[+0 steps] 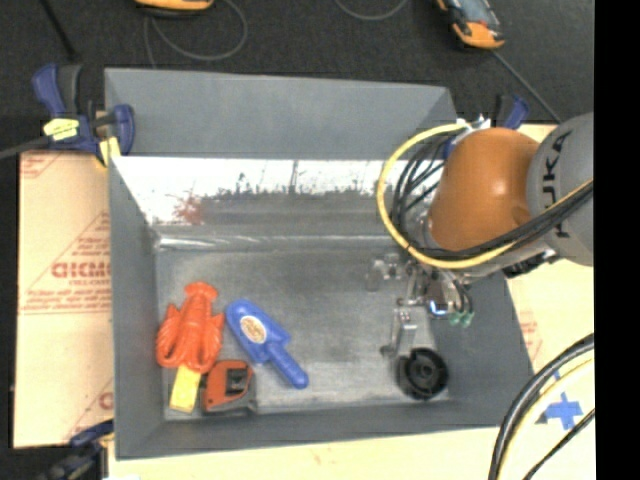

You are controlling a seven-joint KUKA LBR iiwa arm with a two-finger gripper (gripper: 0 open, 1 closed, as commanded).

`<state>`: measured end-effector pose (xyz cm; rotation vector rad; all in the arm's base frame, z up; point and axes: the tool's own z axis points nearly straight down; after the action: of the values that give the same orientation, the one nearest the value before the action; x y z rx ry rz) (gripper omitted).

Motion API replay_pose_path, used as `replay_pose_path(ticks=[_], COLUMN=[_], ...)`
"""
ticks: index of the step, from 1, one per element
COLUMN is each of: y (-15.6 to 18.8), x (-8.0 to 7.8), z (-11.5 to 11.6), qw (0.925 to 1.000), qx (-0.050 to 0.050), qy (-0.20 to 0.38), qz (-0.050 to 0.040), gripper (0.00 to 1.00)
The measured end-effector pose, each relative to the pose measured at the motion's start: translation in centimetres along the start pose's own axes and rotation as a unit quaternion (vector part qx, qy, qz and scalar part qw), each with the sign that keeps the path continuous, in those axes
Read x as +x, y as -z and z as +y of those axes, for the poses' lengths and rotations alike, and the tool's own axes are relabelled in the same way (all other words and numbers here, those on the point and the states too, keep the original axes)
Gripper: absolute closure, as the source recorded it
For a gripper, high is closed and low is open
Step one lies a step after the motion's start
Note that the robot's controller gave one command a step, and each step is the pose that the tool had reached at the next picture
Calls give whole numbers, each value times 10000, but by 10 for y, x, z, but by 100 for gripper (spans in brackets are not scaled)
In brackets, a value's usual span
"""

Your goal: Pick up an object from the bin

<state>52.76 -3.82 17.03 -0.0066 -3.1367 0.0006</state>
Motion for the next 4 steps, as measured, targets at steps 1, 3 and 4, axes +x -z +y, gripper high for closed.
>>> replay_pose_path(ticks=[1,3,4], y=[4,-23,-70], x=[-2,26,41], z=[0,-69,-83], qw=[10000,9939,9892], qx=[3,21,3], qy=[5,1099,1469], qz=[-39,-39,-35], gripper=[0,0,100])
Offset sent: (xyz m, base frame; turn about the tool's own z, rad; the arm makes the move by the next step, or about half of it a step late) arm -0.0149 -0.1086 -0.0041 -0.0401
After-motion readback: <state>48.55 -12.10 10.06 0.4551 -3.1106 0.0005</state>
